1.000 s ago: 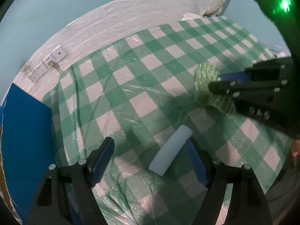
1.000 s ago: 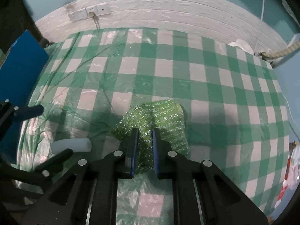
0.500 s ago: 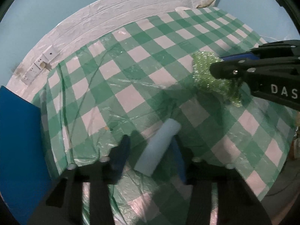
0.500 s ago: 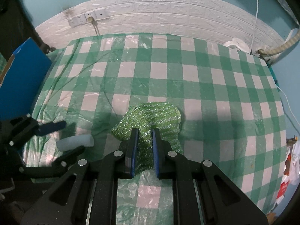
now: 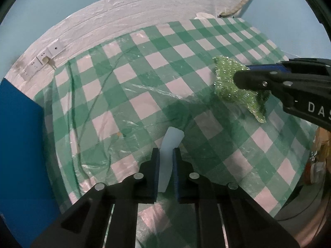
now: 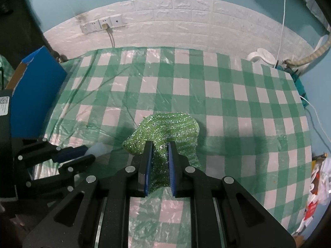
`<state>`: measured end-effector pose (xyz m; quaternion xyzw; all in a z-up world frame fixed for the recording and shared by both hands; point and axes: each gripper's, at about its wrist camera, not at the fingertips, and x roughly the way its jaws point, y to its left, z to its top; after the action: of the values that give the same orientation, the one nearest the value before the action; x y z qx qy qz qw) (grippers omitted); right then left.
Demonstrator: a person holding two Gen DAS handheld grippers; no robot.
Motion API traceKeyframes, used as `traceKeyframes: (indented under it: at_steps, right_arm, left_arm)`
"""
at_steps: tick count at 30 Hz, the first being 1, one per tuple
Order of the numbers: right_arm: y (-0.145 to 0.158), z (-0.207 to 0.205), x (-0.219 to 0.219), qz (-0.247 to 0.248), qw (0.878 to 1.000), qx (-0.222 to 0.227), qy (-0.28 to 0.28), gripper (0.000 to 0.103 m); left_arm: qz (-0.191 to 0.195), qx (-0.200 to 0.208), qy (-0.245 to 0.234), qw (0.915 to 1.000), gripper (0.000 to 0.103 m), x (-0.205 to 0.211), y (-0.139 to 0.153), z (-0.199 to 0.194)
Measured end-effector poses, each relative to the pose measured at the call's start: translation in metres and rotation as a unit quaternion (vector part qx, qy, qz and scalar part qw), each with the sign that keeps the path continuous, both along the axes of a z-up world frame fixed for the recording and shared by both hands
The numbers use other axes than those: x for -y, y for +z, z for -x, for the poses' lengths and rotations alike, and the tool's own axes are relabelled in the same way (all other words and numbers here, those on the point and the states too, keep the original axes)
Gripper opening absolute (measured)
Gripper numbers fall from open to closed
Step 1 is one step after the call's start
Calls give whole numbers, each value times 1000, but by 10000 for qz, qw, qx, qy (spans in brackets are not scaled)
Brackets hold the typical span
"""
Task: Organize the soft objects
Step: 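Carry the white foam tube and green scrubber over the box with both tools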
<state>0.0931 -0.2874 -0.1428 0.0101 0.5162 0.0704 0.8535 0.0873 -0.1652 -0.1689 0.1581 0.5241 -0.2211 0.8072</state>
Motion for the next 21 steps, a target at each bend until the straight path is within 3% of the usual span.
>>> traceKeyframes:
  at_steps: [13,21]
  right_arm:
    - [23,11,-10,-6,9998,172,102,13]
    - [45,20,-22,-30,9992,335,217,13]
  left_arm:
    - [127,165,260,9994,11,-18,25,6]
    - [155,477,504,9975,11,-28,52,14]
